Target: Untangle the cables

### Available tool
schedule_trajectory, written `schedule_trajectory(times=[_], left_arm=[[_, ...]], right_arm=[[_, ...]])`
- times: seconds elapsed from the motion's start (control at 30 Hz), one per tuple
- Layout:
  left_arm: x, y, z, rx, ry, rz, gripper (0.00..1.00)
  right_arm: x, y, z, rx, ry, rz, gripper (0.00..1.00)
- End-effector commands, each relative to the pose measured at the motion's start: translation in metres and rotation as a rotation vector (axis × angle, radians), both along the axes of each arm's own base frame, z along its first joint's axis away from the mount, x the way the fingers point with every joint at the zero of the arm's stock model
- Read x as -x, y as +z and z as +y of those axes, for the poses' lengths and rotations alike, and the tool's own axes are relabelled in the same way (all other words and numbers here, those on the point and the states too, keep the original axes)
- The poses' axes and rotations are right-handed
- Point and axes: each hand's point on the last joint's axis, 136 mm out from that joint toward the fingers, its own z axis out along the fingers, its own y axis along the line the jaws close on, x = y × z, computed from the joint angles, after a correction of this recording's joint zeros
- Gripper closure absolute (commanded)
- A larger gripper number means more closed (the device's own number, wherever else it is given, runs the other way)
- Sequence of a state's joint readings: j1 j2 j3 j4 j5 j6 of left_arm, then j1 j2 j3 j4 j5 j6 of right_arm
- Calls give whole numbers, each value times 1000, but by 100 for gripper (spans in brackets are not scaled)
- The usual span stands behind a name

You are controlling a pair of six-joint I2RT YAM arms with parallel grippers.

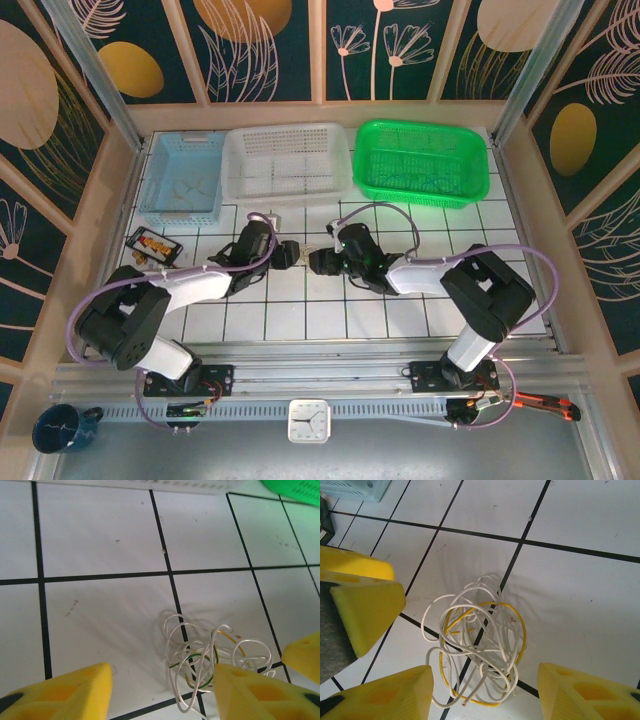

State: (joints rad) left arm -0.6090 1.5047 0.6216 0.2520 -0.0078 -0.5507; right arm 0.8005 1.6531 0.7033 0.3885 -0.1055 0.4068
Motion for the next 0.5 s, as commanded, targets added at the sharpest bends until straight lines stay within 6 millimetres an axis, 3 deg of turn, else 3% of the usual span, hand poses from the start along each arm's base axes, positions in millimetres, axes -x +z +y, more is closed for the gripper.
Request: schedule_trajectory(times=[0.0,0.47], left_arm=[[-2,-3,-9,-28,-54,6,49],[-11,-14,-24,-30,-103,23,63]], right_arm=[[-12,11,10,-39,-21,-38,43],[-24,5,4,-46,-62,-24,47]])
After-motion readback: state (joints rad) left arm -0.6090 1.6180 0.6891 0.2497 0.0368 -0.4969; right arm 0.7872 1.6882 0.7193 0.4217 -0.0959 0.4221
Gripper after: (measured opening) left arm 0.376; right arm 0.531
